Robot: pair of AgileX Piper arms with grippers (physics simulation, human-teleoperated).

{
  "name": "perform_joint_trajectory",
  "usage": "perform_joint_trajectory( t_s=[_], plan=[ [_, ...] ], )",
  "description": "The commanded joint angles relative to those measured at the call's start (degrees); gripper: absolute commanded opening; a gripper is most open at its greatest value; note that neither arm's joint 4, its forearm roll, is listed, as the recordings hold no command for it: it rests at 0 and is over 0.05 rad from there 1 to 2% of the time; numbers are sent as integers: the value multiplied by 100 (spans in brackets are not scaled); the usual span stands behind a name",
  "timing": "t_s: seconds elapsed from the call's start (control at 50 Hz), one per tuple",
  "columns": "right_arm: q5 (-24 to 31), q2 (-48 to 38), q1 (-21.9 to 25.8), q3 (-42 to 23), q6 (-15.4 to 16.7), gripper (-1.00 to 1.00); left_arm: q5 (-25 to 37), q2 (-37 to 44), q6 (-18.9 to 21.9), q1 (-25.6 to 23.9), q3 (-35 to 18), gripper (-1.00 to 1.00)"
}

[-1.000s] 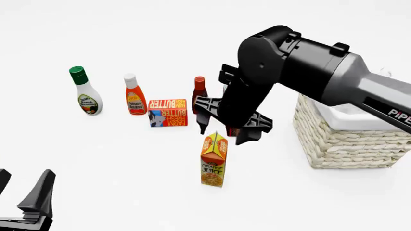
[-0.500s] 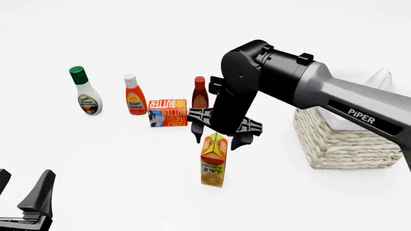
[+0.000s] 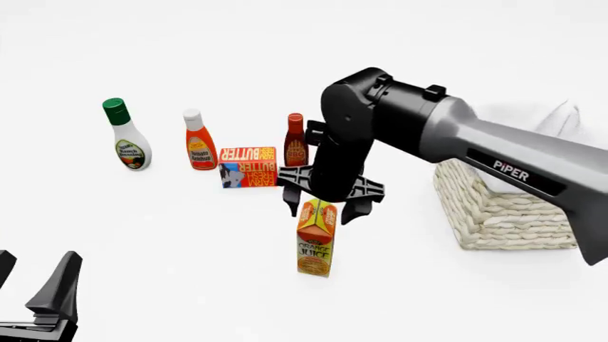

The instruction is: Pick the orange juice and place it in the basket.

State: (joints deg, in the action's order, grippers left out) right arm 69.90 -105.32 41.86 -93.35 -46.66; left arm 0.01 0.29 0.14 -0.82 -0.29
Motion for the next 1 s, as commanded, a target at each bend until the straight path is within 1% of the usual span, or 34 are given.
perform_joint_trajectory(
  t_s=[0.02, 0.2, 0.22, 0.3, 0.42, 0.46, 0.5, 0.88, 1.0],
  plan=[
    [0, -99, -78, -27, 139, 100, 0, 1, 1, 1, 0, 100],
    [0, -180, -16, -63, 74, 100, 0, 0, 0, 0, 0, 100],
    [0, -186, -52, -66, 113, 100, 1, 1, 0, 0, 0, 100],
    [0, -191, -25, -79, 45, 100, 0, 0, 1, 0, 0, 100],
    [0, -229, -36, -162, 33, 100, 0, 0, 0, 1, 0, 100],
    [0, -235, -91, -156, 77, 100, 0, 0, 0, -1, 0, 100],
    [0, -255, -56, -175, 43, 100, 0, 0, 0, 0, 0, 100],
    [0, -338, -113, -146, 88, 100, 0, 0, 1, 0, 0, 100],
    [0, -374, -76, -181, 28, 100, 0, 0, 0, 0, 0, 100]
  ],
)
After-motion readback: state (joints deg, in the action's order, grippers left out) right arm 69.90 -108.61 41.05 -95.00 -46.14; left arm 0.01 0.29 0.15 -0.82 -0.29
